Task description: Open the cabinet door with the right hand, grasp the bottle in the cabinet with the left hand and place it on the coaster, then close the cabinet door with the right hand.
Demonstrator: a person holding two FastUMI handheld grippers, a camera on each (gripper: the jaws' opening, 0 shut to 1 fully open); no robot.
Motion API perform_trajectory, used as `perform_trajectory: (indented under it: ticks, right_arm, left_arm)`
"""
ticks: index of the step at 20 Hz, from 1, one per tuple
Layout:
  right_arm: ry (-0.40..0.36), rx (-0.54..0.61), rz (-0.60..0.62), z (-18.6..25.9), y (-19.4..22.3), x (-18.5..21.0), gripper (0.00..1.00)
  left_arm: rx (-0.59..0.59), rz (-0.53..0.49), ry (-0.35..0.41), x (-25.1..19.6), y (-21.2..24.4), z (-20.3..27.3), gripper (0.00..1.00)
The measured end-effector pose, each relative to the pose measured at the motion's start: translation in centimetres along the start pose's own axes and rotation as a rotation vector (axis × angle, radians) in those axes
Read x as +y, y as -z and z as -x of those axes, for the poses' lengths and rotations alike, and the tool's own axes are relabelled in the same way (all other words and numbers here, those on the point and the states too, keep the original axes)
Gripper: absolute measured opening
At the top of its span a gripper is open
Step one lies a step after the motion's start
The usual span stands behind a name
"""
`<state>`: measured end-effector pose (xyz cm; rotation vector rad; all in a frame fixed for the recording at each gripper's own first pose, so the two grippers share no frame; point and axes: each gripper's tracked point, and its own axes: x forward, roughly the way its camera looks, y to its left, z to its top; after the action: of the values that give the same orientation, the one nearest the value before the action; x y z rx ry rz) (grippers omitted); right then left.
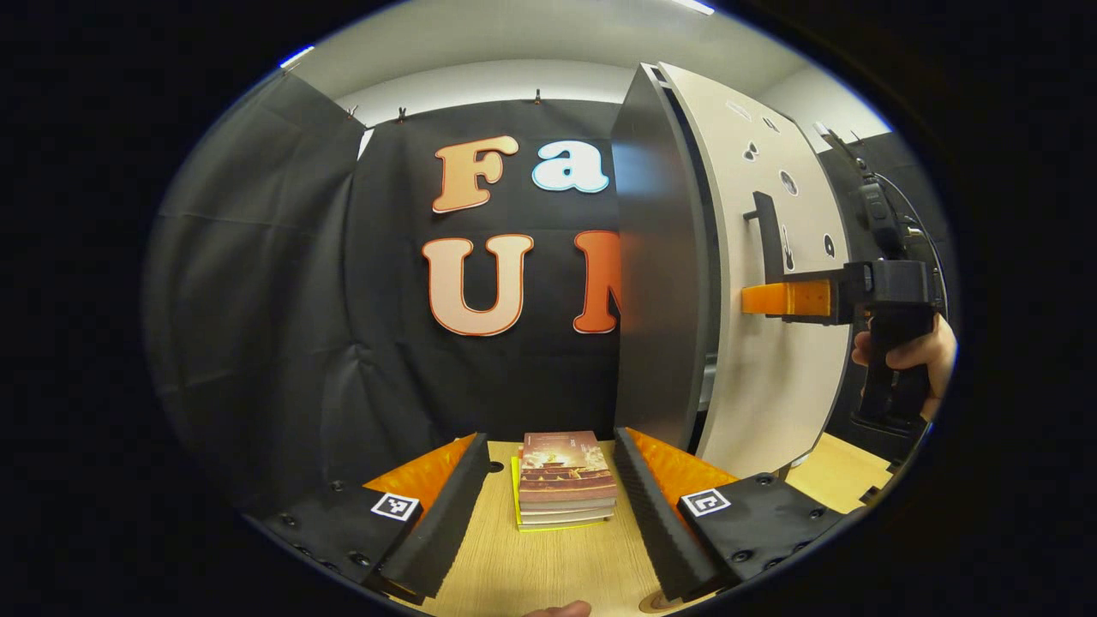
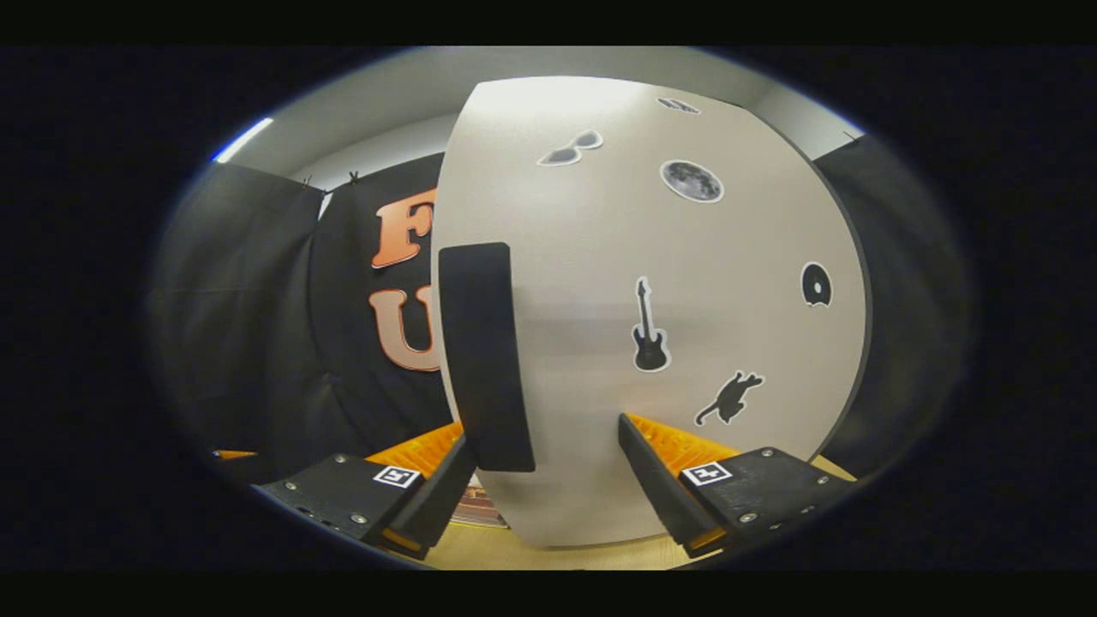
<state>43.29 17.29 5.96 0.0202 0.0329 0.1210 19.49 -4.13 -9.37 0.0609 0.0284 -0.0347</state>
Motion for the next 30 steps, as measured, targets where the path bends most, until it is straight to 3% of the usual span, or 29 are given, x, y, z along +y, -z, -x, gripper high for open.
perform_trajectory:
  ticks: [5,8,14,17,21,30]
  right_arm:
    - [0.051,-0.031,0.018,-1.0,0.0,-0.5,0.95]
    - [0.067,-0.033,0.024,-1.1,0.1,-0.6,0.98]
    - [0.034,-0.010,0.013,-0.1,0.0,-0.5,0.95]
    - [0.009,-0.037,0.023,3.3,-0.8,-0.6,0.95]
    - [0.000,-0.033,0.031,11.9,-0.6,-2.4,0.95]
    - [0.040,-0.031,0.076,28.7,0.5,-8.5,0.95]
  left_arm:
    - [0.006,0.010,0.001,0.7,0.5,-1.1,0.95]
    - [0.009,0.023,0.001,0.8,0.5,-1.6,0.95]
    - [0.016,0.027,0.005,-0.5,-0.3,-0.5,0.95]
    - [-0.009,0.021,-0.007,-1.8,-1.9,1.7,0.95]
    - [-0.032,0.006,-0.050,-4.7,-4.1,6.7,0.96]
    - [-0.072,-0.012,-0.067,-11.6,-7.4,18.6,0.95]
